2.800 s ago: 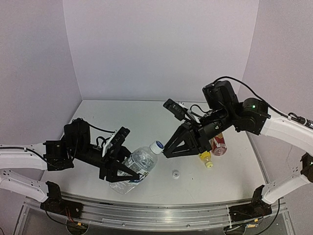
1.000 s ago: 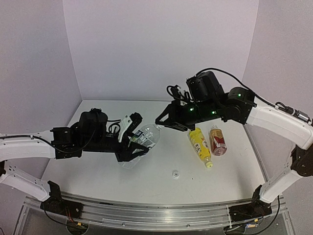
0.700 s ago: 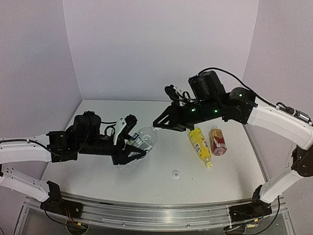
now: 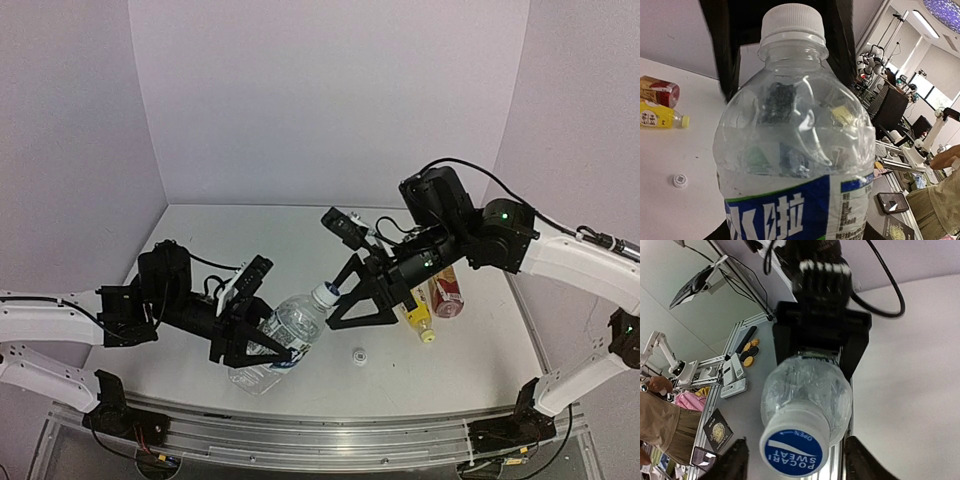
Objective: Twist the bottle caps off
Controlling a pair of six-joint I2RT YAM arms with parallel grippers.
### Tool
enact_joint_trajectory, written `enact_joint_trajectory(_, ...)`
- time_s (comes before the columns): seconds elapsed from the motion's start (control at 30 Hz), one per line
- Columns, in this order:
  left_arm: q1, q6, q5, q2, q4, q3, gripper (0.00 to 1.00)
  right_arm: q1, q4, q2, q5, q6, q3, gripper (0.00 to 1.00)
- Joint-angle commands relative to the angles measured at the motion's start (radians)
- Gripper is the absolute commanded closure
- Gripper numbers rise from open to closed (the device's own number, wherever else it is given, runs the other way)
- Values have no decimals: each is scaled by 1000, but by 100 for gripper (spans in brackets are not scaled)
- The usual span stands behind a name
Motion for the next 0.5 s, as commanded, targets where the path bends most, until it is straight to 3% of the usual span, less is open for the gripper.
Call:
enact_joint_trajectory(0.0, 9, 122, -113, -49, -17, 86, 100, 29, -38, -9, 301, 215, 58, 14)
enact_joint_trajectory(0.27, 9, 249, -506, -41, -334, 185, 100, 29, -14, -57, 541, 488, 23, 9)
enact_joint_trajectory(0.47, 9, 282, -546, 3, -333, 210, 100, 29, 7, -39, 698, 633, 57, 9)
